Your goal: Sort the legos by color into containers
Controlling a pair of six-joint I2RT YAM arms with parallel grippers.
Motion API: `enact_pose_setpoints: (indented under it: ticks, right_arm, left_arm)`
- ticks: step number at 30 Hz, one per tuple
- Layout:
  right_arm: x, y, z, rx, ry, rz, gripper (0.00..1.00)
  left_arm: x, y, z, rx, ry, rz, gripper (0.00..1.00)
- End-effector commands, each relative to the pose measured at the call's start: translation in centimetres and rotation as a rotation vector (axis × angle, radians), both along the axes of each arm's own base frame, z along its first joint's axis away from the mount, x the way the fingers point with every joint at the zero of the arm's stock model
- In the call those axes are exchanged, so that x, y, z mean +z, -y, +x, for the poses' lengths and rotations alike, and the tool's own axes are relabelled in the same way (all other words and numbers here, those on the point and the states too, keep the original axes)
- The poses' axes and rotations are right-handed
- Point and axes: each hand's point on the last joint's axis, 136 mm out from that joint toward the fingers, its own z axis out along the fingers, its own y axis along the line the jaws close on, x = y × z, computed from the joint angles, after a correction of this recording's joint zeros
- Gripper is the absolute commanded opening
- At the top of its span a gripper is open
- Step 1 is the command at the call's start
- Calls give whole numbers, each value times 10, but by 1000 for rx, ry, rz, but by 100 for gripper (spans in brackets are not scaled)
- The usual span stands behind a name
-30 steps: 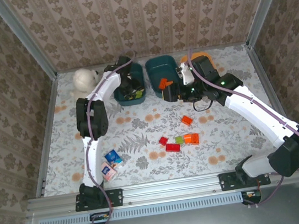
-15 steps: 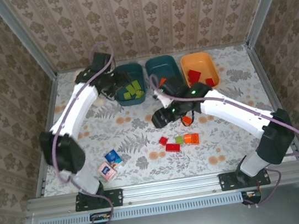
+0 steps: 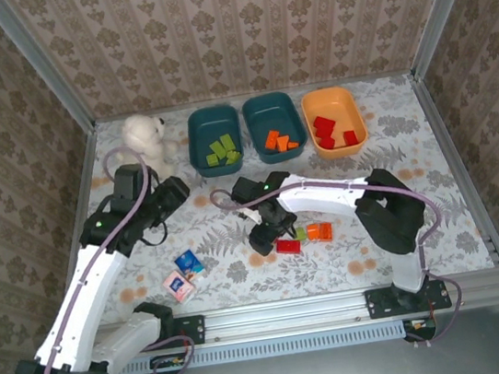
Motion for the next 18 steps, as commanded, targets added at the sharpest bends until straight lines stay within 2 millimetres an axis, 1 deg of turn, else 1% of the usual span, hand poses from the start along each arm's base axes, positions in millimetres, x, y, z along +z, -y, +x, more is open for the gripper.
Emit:
enact_pose_setpoints:
  ticks: [1,5,8,12,14,18]
  right_arm:
    - [-12,11,11,31,39,-94,78]
    - [-21,10,18,35,40,-107,77]
    - [-28,7,22,40,35,-113,70]
    - [-30,2,27,44,45,-111,62]
    - [-29,1,29,39,46,-115,56]
    - [-28,0,30,27,52,-111,40]
  left_arm:
    - [-6,-8,-8,35,-26,15,64]
    - [-4,-6,-9,28,-22,6,64]
    - [-4,-4,-9,27,-21,0,63]
    - [-4,0,-7,17,-22,-6,63]
    - [-4,1,-5,12,-22,-8,63]
    - [-3,5,-3,2,-16,-14,62]
